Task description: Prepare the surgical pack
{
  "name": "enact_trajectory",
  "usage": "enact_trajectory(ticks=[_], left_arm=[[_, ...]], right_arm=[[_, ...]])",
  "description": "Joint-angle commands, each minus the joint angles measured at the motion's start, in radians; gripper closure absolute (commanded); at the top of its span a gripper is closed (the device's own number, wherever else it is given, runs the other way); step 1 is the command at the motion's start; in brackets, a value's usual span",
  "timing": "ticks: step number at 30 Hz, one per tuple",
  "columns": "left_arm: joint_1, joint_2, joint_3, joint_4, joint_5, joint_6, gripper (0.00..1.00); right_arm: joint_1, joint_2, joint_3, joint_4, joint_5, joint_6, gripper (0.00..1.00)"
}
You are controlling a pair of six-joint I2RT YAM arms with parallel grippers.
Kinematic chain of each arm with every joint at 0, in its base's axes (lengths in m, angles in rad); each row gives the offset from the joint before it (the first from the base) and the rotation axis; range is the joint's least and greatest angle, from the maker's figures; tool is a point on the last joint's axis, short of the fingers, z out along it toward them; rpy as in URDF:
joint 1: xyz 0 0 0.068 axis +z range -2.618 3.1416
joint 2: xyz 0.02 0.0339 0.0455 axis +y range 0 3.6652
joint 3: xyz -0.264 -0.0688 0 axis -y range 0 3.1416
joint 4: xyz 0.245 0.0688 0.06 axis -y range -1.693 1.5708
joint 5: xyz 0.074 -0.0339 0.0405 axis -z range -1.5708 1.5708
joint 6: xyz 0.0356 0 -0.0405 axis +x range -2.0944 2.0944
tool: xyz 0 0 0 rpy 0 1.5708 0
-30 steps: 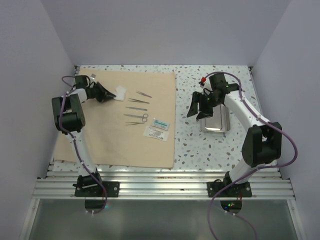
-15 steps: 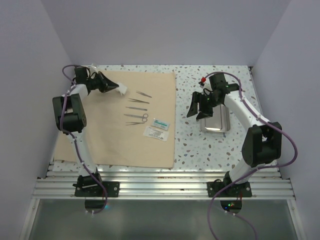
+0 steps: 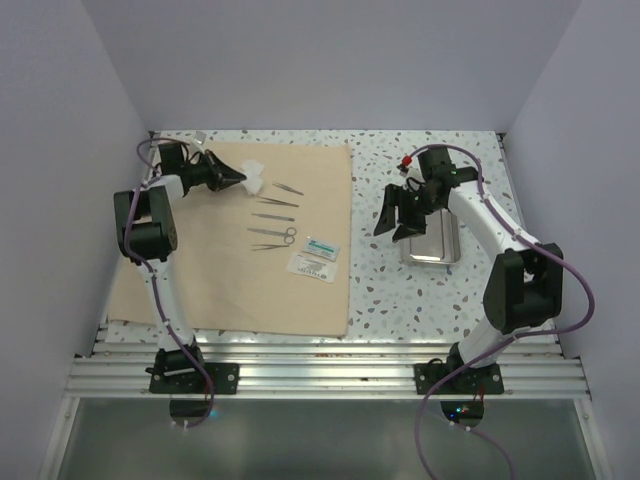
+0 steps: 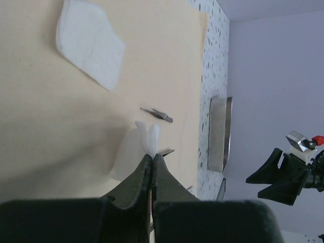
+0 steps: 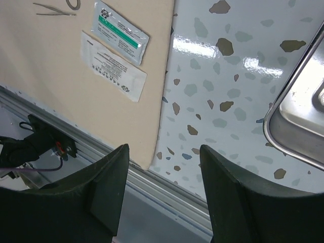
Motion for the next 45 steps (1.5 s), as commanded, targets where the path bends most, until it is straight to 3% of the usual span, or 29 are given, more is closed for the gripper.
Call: enact_trajectory(ticks=[1,4,8,11,23,45], left_arm=[[-0.013,-0.089,-0.057,0.073,0.047,0.003,1.00],[-0.015,-0.105,-0.076,0.151,0.044,-0.027,1.00],[-0.015,-0.093,-0.080,0.320,0.027,-0.174,1.00],[-0.021,-0.034,-0.009,0.403,0.030,-0.259,1.00],[-0.038,0.194,0.277,0.284,0.038,-0.279,1.00],[-0.047,0.282,0.363,0.184,0.017,-0.271,1.00]], right_arm=[[0.002,0.023,0.033,-0.010,-0.011,-0.002,0.38],[0.003,0.029,0.039,-0.005,-0.021,-0.001,0.38],[0.005,0.043,0.045,-0.004,-0.030,0.001,0.38],[0.003,0.043,0.047,-0.005,-0.028,0.003,0.38],[0.005,0.043,0.044,-0.028,-0.005,0.001,0.38],[0.005,0.067,0.050,-0.025,-0.008,0.006,0.38]])
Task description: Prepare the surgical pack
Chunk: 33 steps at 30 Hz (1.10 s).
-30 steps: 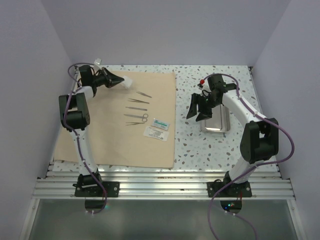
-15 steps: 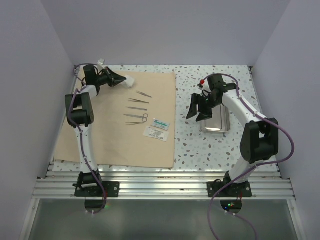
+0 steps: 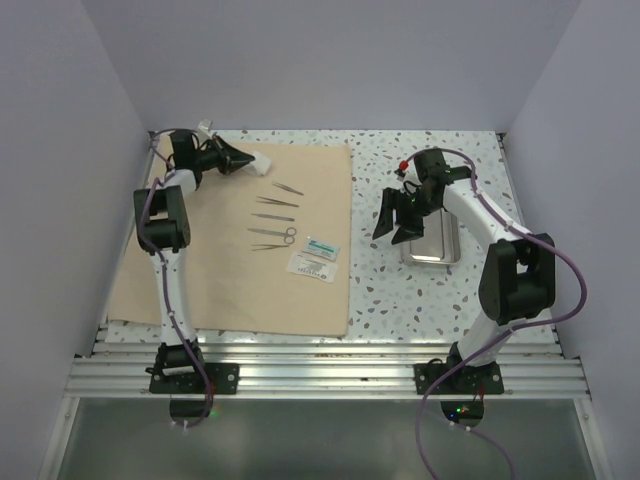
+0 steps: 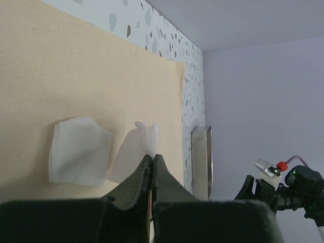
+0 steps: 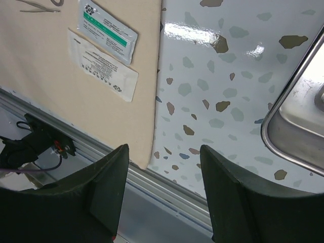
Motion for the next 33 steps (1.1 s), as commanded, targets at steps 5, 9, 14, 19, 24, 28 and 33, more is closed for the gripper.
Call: enact_trajectory(ticks=[5,9,14,19,24,28,33], left_arm=[[0.002,0.040,0.060,-0.035,-0.005,0.016,1.00],[0.015,0.042,0.063,-0.037,-0.012,0.016,1.00],[0.033,0.043,0.067,-0.040,-0.016,0.017,1.00],[0.042,0.052,0.075,-0.051,-0.017,0.017,1.00],[0.044,0.072,0.092,-0.054,-0.019,0.014,1.00],[0.045,0.095,0.115,-0.049,-0.017,0.002,1.00],[0.052,0.114,0.130,-0.045,-0.020,-0.010,1.00]], right_arm=[[0.006,0.005,0.042,-0.016,-0.003,0.003,0.38],[0.006,0.010,0.045,-0.018,-0.003,0.008,0.38],[0.006,0.014,0.048,-0.016,-0.002,0.009,0.38],[0.007,0.023,0.053,-0.009,-0.008,0.019,0.38],[0.012,0.039,0.065,-0.009,-0.007,0.026,0.38],[0.016,0.045,0.072,-0.007,-0.005,0.031,0.38],[0.019,0.051,0.078,-0.006,-0.002,0.040,0.37]])
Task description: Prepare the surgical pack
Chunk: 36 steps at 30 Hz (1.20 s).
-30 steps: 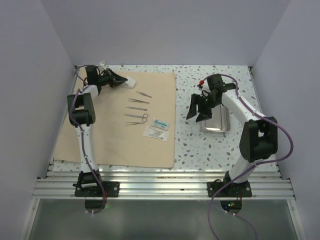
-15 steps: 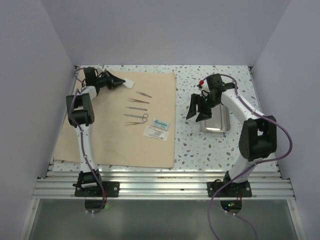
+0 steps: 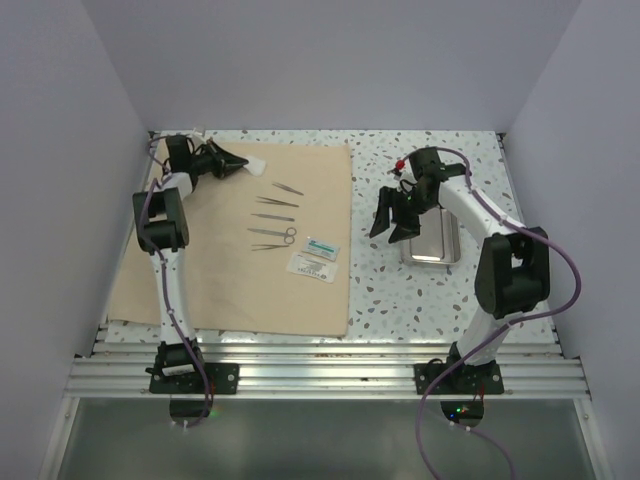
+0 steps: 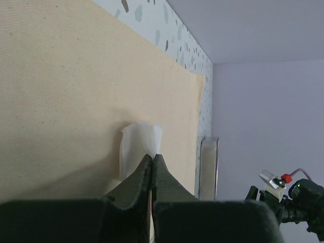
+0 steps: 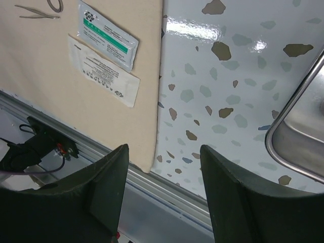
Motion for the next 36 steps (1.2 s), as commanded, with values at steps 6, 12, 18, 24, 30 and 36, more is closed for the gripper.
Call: enact_trajectory(ticks=[6,12,18,24,30,36], left_arm=[[0.025,0.044,0.064,0.005,0.007,-0.025,1.00],[0.031,0.057,0.076,0.010,0.008,-0.040,1.00],[0.037,0.054,0.079,0.027,0.005,-0.070,0.86],[0.037,0.014,0.074,0.043,-0.001,-0.088,0.66],[0.046,-0.054,0.019,0.005,-0.029,-0.050,0.47],[0.062,-0.141,-0.079,-0.010,-0.062,-0.008,0.41]], right_arm=[[0.015,0.024,0.051,0.000,-0.008,0.026,0.38],[0.026,0.044,0.071,-0.003,-0.007,0.029,0.38],[0.031,0.062,0.087,-0.003,-0.008,0.031,0.37],[0.034,0.069,0.100,-0.004,-0.013,0.026,0.37],[0.035,0.062,0.101,-0.009,-0.021,0.013,0.37],[0.034,0.050,0.092,-0.009,-0.027,-0.006,0.37]])
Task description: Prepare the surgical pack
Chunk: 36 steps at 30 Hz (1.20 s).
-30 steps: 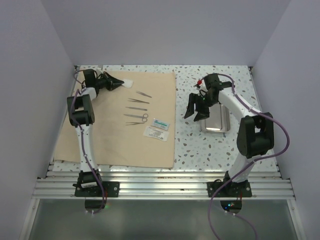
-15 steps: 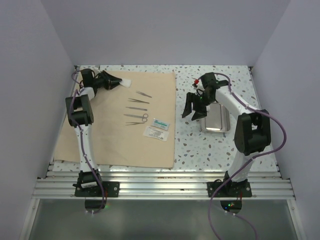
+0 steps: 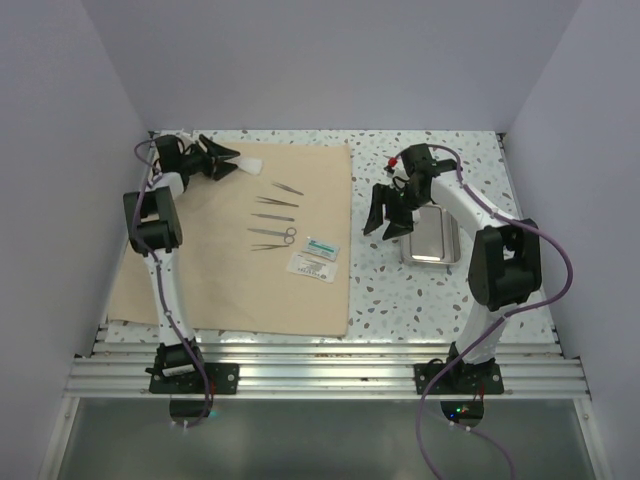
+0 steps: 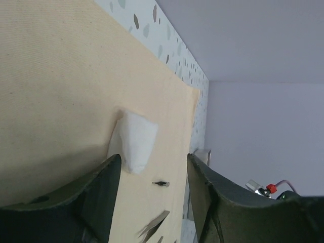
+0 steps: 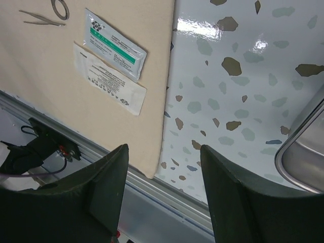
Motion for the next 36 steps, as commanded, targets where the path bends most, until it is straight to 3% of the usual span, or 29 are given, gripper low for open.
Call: enact_trajectory(ticks=[1,7,15,18,26,32,36], left_arm=[[0.029,-0.117,-0.041,-0.015,-0.029,0.055,0.41],[0.034,-0.164,-0.055,-0.222,-0.110,0.192,0.37],[-0.035,-0.151,-0.063,-0.251,-0.173,0.235,0.30],[-0.066,-0.108,0.006,-0.341,-0.236,0.249,0.30],[-0.083,-0.106,0.022,-0.480,-0.374,0.235,0.32],[-0.074,-0.123,-0.018,-0.509,-0.397,0.223,0.37],[-0.066,-0.213,-0.127,-0.454,-0.431,0.181,0.37]], right_arm=[[0.005,-0.020,0.026,-0.011,-0.028,-0.019,0.37],[0.003,-0.040,-0.007,0.007,-0.037,-0.016,0.37],[0.003,-0.043,-0.026,0.021,-0.039,-0.008,0.37],[0.005,-0.040,-0.026,0.020,-0.040,-0.004,0.37],[0.005,-0.046,-0.033,0.023,-0.031,0.002,0.37],[0.003,-0.045,-0.043,0.030,-0.031,0.007,0.37],[0.005,-0.039,-0.038,0.032,-0.033,0.010,0.37]])
